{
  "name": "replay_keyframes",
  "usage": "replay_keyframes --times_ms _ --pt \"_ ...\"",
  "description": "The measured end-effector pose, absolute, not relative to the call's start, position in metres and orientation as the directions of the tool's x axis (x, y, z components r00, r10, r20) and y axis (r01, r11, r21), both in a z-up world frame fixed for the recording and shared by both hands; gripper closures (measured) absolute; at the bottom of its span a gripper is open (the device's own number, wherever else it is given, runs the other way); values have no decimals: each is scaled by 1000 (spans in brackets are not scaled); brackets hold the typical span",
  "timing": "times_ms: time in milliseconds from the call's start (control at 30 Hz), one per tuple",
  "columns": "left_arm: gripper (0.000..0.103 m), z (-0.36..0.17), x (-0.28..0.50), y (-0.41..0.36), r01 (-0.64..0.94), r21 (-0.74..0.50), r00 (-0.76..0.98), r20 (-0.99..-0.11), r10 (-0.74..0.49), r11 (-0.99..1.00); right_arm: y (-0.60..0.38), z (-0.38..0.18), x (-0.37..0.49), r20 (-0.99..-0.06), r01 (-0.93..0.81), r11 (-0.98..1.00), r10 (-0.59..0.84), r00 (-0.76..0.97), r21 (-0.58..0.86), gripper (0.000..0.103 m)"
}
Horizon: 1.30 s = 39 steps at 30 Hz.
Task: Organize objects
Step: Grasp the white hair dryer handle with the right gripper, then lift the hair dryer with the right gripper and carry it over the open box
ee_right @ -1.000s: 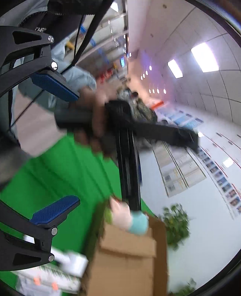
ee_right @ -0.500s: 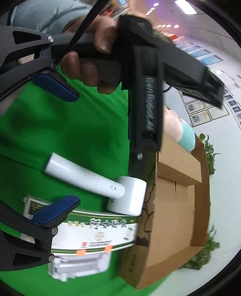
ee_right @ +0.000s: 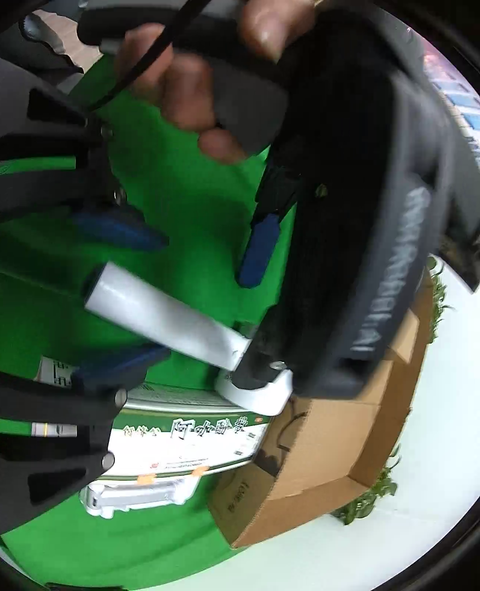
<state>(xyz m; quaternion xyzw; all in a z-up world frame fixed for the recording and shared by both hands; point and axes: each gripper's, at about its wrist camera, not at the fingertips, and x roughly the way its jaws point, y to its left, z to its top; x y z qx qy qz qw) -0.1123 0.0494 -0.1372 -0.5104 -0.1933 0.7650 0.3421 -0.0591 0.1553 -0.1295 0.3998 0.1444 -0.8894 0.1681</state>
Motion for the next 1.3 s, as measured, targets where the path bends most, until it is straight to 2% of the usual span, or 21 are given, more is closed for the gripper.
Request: replay_keyframes --times_ms 133,200,267,367,433,567,767,1300 --pt "27 -140 -108 51 -322 -684 -209 -623 754 -655 160 -126 -64 -771 404 -912 -207 -602 -70 63" --pt "36 -143 -106 53 -316 -702 -182 -616 767 -638 160 -124 -63 -772 405 -912 -211 -600 -66 64" --pt "41 -147 -102 55 -310 -714 -171 -607 776 -628 160 -121 -62 -776 418 -907 -228 -588 -50 66" --pt "43 -148 -96 53 -294 -725 -173 -600 781 -623 162 -116 -53 -772 439 -898 -256 -582 -33 69" --pt "47 -150 -92 51 -277 -731 -175 -600 781 -624 165 -113 -48 -766 447 -894 -275 -581 -17 69" --pt "69 -153 -83 49 -271 -702 -198 -629 752 -659 169 -107 -43 -766 458 -889 -287 -575 -11 69" --pt "69 -150 -78 49 -285 -677 -220 -643 734 -679 168 -97 -47 -778 454 -891 -280 -563 -8 70" --pt "69 -85 -81 41 -373 -613 -343 -607 717 -697 171 -18 -70 -670 443 -896 -334 -663 8 70"
